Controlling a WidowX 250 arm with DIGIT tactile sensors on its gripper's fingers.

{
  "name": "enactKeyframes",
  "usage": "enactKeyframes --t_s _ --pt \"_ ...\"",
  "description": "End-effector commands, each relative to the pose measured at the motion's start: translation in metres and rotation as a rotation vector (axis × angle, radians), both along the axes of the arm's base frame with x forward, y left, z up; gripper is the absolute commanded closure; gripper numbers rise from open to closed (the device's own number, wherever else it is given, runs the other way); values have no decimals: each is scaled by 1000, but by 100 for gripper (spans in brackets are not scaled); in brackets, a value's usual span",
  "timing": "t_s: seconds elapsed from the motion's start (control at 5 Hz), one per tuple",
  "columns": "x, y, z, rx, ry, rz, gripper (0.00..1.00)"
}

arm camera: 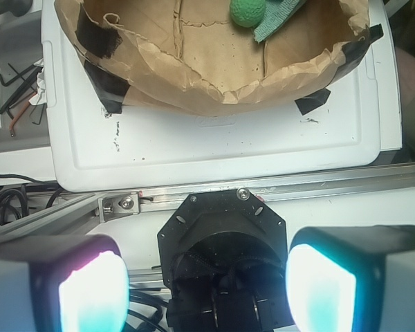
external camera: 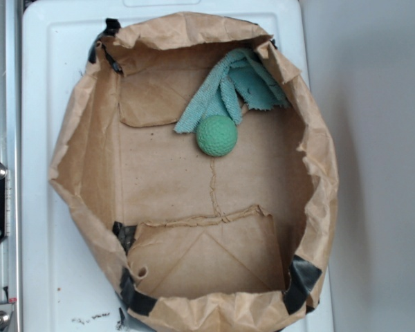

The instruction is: Grab the green ball.

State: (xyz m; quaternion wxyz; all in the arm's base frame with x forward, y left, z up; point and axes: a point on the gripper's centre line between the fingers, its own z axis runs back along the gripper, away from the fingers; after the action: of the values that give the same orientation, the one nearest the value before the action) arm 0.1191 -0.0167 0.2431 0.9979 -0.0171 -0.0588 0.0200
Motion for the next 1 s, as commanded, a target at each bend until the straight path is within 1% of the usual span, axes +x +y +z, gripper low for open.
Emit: enactKeyframes --t_s 0.0,0.2,0.4,0.6,0.8 --pt "0 0 0 0 0 0 0" --pt "19 7 -5 -26 -69 -28 0" --pt "38 19 -13 -33 -128 -12 0" --pt "64 34 -30 -10 -153 108 0" --pt "87 37 -46 11 -196 158 0"
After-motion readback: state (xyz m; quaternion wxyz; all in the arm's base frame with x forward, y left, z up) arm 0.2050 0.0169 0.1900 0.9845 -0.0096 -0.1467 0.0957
